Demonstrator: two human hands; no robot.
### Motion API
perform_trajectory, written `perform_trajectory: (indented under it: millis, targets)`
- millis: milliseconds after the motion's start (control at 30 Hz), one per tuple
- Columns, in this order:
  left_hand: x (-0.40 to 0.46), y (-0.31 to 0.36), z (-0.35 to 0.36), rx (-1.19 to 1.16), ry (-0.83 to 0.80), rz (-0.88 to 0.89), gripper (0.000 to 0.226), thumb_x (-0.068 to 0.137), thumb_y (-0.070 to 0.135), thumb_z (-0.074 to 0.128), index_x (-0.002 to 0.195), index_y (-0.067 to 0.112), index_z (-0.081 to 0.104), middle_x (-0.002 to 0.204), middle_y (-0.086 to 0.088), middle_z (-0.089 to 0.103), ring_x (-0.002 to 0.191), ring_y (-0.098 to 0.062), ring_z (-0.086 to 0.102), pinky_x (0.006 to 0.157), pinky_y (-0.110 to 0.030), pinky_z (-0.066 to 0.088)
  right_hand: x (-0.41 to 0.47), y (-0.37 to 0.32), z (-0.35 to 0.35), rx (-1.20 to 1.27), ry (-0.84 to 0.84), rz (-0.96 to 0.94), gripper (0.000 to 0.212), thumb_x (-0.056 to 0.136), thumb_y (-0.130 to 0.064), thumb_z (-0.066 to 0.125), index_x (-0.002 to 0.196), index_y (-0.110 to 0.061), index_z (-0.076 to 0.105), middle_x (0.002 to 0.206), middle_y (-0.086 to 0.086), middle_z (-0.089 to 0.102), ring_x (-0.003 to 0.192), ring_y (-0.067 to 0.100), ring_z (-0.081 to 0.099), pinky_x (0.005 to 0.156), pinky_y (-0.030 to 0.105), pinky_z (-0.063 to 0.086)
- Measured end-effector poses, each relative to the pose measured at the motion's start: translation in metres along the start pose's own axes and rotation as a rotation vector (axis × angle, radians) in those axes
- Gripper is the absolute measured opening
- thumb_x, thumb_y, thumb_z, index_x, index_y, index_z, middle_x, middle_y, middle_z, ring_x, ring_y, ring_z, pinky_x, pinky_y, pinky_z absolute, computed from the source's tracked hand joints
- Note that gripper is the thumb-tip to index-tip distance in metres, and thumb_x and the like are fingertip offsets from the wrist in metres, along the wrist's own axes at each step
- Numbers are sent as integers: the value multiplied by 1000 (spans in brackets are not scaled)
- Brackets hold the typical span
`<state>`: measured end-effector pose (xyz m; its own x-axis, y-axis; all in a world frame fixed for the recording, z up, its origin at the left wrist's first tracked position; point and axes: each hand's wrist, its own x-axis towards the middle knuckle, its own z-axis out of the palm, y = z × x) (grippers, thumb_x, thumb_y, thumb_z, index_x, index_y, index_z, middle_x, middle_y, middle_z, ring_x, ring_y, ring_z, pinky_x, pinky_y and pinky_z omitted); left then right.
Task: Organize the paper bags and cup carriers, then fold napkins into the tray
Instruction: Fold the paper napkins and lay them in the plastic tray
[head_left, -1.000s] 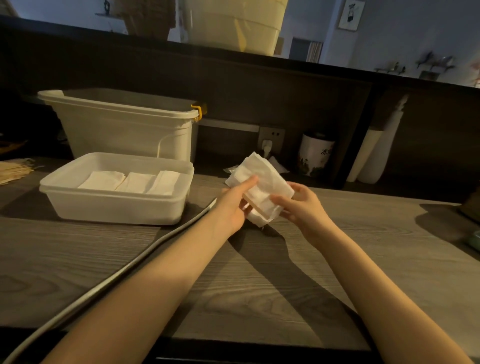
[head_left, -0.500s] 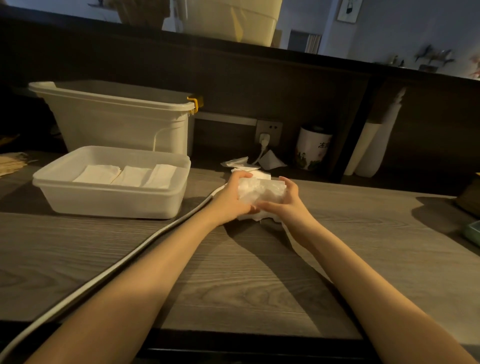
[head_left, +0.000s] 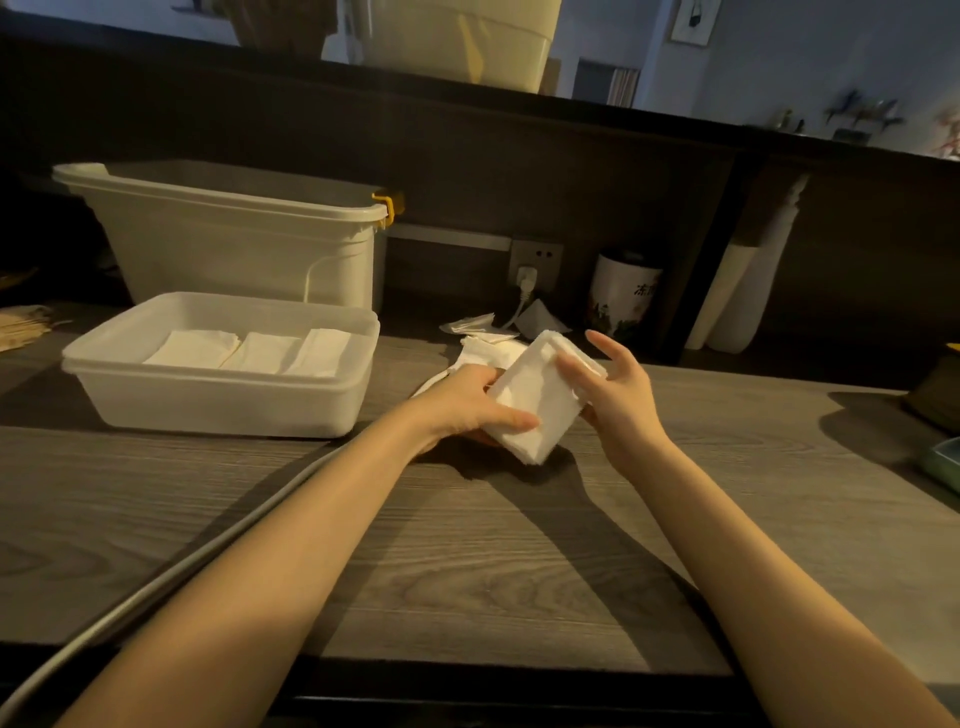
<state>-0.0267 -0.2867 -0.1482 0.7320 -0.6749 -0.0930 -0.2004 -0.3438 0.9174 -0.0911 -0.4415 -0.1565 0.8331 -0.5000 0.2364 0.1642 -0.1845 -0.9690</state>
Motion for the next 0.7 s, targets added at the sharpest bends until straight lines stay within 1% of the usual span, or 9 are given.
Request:
perform_trajectory:
  millis: [67, 133, 233, 333, 433, 500, 533, 633, 700]
  targets:
    - [-4, 5, 6, -9, -77, -6, 49, 80, 21, 70, 121, 23, 44, 105, 6, 55, 98, -10, 54, 81, -26, 51, -2, -3, 4, -44, 0, -16, 57, 84, -27, 67, 135, -25, 42, 125, -1, 44, 107, 19, 56, 80, 34, 56]
    - [-5, 8, 14, -85, -65, 10, 40, 87, 23, 63, 121, 24, 42, 103, 7, 56, 96, -9, 55, 77, -23, 50, -4, -6, 9, -51, -2, -17, 48, 88, -29, 62, 132, -28, 44, 130, 2, 44, 107, 20, 55, 81, 35, 55]
    - [-6, 16, 25, -165, 46, 26, 33, 95, 35, 46, 125, 21, 41, 100, 6, 55, 94, -12, 54, 74, -24, 47, -6, -11, 14, -46, 3, -30, 32, 94, -30, 52, 125, -35, 44, 129, -1, 43, 101, 16, 54, 76, 32, 53]
    - [-7, 26, 29, -169, 145, 42, 41, 96, 40, 41, 130, 18, 38, 110, -1, 56, 101, -18, 56, 79, -29, 48, -8, -21, 20, -55, 13, -95, 31, 98, -28, 46, 128, -31, 44, 118, -7, 43, 92, 8, 53, 65, 22, 48]
    - [-4, 36, 22, -149, 276, 92, 43, 97, 37, 42, 133, 15, 34, 120, -7, 54, 106, -23, 55, 86, -35, 47, -4, -39, 30, -12, 13, -103, 30, 100, -25, 41, 129, -28, 45, 109, -10, 46, 91, 10, 53, 68, 25, 50]
    - [-6, 43, 10, -118, 374, 124, 41, 97, 36, 42, 130, 14, 34, 117, -6, 54, 105, -23, 55, 89, -39, 48, -1, -53, 40, 33, -10, -91, 29, 100, -24, 39, 129, -27, 46, 114, -7, 48, 97, 15, 55, 74, 32, 54]
    - [-9, 46, 2, -94, 412, 134, 40, 97, 37, 42, 129, 14, 35, 114, -5, 54, 102, -22, 56, 88, -38, 49, 0, -60, 46, 38, -27, -96, 29, 101, -24, 38, 129, -27, 46, 118, -4, 46, 101, 18, 55, 78, 35, 54]
    - [-21, 52, -30, -83, 456, 155, 29, 97, 37, 43, 119, 18, 43, 94, 3, 56, 81, -10, 56, 67, -23, 48, 5, -76, 68, 51, -108, -100, 31, 101, -26, 38, 132, -26, 41, 125, 1, 44, 107, 21, 54, 87, 37, 54]
    - [-31, 51, -56, -124, 477, 132, 22, 97, 33, 45, 112, 17, 46, 86, 6, 56, 74, -7, 56, 59, -19, 46, 9, -83, 86, 112, -177, -76, 33, 101, -28, 38, 133, -22, 40, 126, 5, 47, 109, 22, 55, 92, 39, 52]
